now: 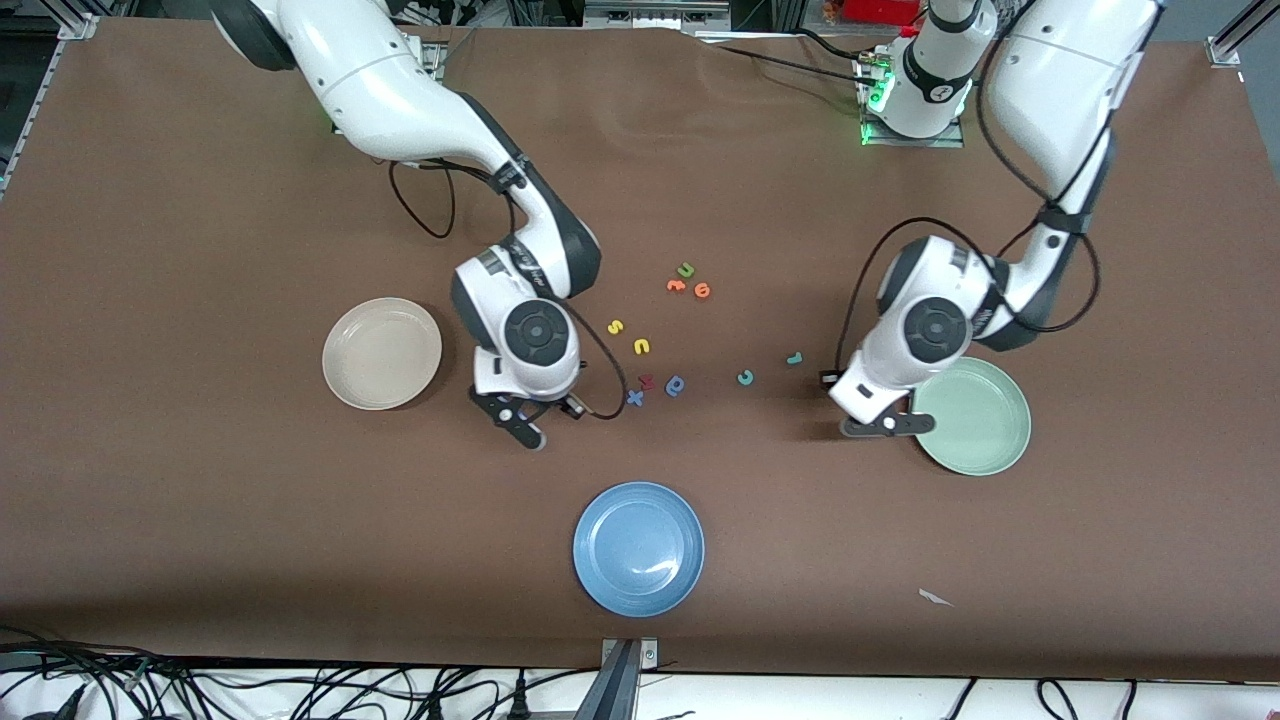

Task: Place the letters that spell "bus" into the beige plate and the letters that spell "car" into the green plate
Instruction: 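Release the letters onto the beige and green plates with right and left grippers, then grasp the yellow s with the right gripper while the left gripper reaches letters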

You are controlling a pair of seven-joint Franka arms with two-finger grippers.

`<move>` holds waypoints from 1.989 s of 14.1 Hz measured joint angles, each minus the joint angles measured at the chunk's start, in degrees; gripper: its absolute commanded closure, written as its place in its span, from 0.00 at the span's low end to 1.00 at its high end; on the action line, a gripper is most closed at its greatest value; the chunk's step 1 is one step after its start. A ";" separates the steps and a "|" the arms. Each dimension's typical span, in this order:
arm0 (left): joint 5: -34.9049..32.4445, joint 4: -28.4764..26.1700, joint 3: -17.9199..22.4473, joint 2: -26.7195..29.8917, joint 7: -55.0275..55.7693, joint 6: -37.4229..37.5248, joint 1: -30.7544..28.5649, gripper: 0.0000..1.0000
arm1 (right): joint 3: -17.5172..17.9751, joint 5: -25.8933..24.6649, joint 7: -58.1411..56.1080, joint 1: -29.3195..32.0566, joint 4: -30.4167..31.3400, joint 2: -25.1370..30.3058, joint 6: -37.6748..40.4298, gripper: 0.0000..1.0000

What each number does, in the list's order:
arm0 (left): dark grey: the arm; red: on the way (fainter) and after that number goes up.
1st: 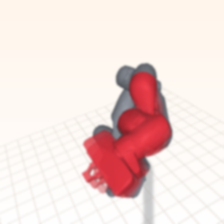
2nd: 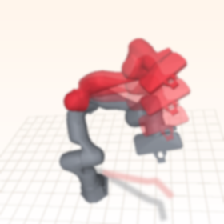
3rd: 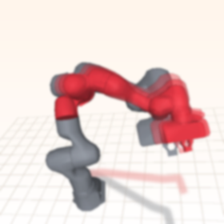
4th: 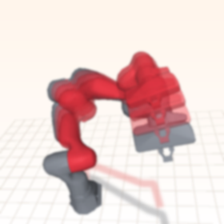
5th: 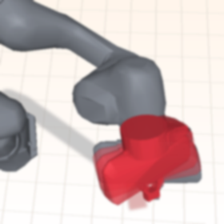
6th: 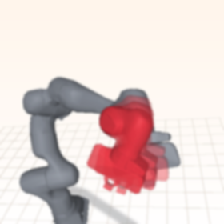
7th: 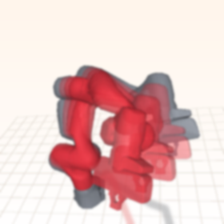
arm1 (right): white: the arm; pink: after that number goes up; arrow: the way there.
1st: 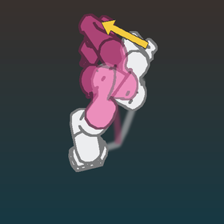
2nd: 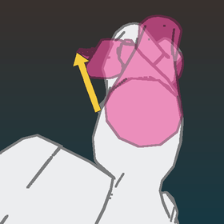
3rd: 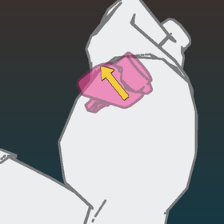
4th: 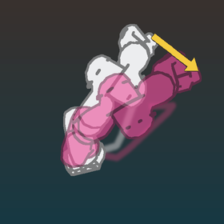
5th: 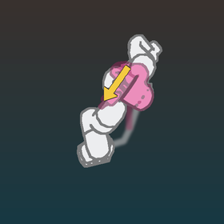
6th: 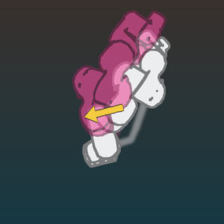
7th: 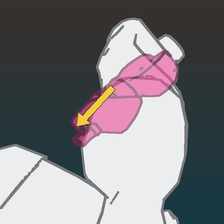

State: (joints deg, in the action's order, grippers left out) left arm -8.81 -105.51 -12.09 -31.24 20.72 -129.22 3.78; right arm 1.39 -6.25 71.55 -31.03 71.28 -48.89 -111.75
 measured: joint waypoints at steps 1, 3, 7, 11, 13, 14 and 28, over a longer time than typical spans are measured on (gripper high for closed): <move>0.00 0.01 0.10 0.72 -4.73 1.20 -2.12 0.80 | -1.45 0.00 -3.99 0.30 0.74 1.44 1.67 1.00; 0.00 0.01 0.31 1.51 -13.49 2.09 -6.50 0.80 | -4.20 0.03 -12.60 1.13 4.81 5.20 2.87 1.00; -3.75 -0.20 0.53 1.42 -24.68 2.07 -13.35 0.56 | -10.42 0.05 -27.49 2.35 21.30 14.93 -2.05 1.00; -7.88 -0.47 -0.04 0.05 -25.58 0.05 -14.27 0.00 | -16.75 0.19 -37.80 2.60 41.49 22.37 -18.53 0.62; -7.86 -0.03 -0.77 -0.08 -25.00 -0.21 -13.47 0.00 | -17.36 0.57 -38.44 2.76 46.31 22.68 -22.79 0.00; -7.56 0.46 -1.50 -0.08 -23.34 -0.21 -13.18 0.00 | -17.28 0.84 -38.44 2.65 46.96 22.74 -23.10 0.00; -0.66 -10.21 -13.10 -0.13 14.69 -13.88 -6.61 0.08 | -3.55 12.12 8.00 -7.69 29.28 18.51 -15.94 0.20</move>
State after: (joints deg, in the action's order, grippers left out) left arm -9.48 -115.72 -25.19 -31.37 35.41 -143.10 -2.83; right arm -2.15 5.87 79.55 -38.72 100.56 -30.38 -127.69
